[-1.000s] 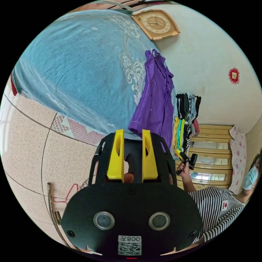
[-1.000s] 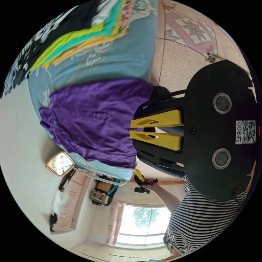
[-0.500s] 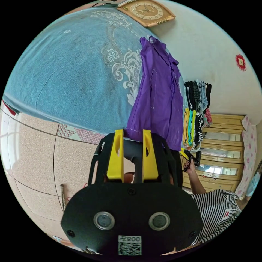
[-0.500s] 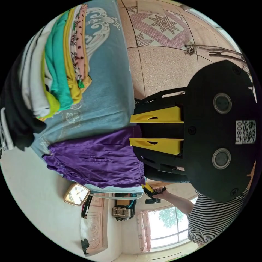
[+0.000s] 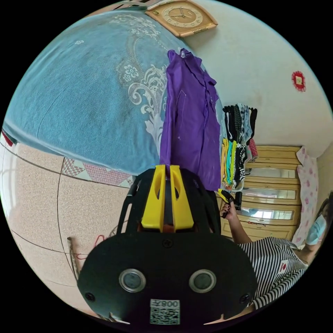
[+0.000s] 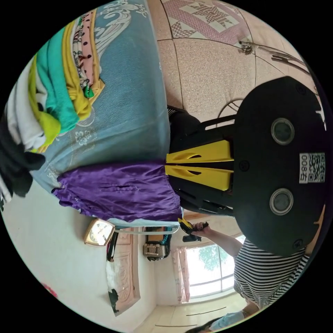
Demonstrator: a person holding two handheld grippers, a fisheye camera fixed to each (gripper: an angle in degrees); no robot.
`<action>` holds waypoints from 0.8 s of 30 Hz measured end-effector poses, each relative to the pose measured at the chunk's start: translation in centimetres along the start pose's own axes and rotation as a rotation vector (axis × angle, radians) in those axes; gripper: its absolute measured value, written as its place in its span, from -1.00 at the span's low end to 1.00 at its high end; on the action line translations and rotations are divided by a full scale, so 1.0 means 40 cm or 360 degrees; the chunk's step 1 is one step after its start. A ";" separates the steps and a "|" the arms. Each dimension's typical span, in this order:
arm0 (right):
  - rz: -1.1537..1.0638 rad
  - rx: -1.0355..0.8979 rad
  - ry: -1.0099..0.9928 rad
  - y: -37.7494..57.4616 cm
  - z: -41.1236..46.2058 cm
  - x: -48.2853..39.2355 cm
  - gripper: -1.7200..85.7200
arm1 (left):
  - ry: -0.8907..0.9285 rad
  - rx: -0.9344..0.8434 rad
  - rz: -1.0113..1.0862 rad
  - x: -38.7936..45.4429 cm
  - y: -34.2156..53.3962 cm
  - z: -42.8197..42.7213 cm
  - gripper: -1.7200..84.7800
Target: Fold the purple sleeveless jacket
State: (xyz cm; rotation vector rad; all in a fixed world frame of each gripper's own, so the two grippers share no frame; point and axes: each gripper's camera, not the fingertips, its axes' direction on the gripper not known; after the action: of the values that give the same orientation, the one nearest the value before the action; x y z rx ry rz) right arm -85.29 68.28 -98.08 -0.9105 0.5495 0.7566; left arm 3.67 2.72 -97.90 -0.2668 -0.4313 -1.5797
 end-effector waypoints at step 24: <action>-0.0482 0.0076 -0.0311 0.192 -0.346 0.041 -0.96 | 0.0504 0.0174 0.0269 0.177 0.265 -0.207 -0.90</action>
State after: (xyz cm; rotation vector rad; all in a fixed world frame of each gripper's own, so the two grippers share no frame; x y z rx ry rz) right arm -91.72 60.05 -110.07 -0.8407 0.2484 0.5472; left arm 14.54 -7.37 -101.18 0.0317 -0.2405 -1.3974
